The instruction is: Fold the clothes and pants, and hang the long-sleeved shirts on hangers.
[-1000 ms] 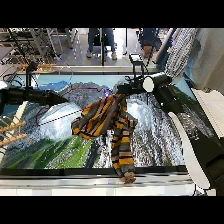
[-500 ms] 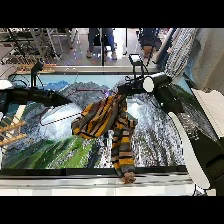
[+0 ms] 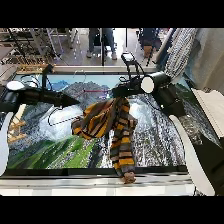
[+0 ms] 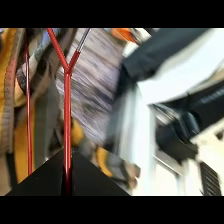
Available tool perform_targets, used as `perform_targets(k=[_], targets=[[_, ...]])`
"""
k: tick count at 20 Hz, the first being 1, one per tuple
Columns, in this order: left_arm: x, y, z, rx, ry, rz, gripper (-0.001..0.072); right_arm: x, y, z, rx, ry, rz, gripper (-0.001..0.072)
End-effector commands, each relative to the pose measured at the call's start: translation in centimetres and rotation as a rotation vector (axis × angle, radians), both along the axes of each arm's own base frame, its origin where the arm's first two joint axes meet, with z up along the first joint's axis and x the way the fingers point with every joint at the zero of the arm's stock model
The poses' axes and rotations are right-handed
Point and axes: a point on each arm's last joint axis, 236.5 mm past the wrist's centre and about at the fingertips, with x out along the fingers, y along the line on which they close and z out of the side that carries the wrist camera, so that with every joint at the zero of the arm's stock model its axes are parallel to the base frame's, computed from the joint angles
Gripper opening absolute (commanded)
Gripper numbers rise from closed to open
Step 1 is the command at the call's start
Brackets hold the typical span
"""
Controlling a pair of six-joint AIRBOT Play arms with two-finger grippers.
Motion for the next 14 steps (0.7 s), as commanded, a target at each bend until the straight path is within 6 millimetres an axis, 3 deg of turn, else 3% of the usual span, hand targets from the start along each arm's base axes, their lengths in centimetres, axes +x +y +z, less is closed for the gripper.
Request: perform_targets(k=[1,6,9,11,14], targets=[[-2.3,-0.3,-1.0,-0.008,0.061,-0.111,0.0010,-0.7,-0.5,2.3,-0.038,-0.064,0.019,0.0020],[-2.9,0.7,1.8,-0.128,0.058,-0.133,0.0010,-1.4,-1.4,0.1,-0.102,0.004,0.029,0.0020],[-3.0,1.9,1.9,-0.133,0.063,-0.129,0.0010,-0.8,-1.8,0.3,-0.119,-0.022,0.018,0.0020],[-3.0,1.9,1.9,-0.133,0.064,-0.130,0.0010,-0.8,-0.8,0.8,-0.085,-0.038,0.036,0.0020],[-3.5,0.4,1.7,-0.122,0.066,-0.160,0.0010,-2.6,2.7,1.8,-0.066,-0.072,0.181,0.0020]])
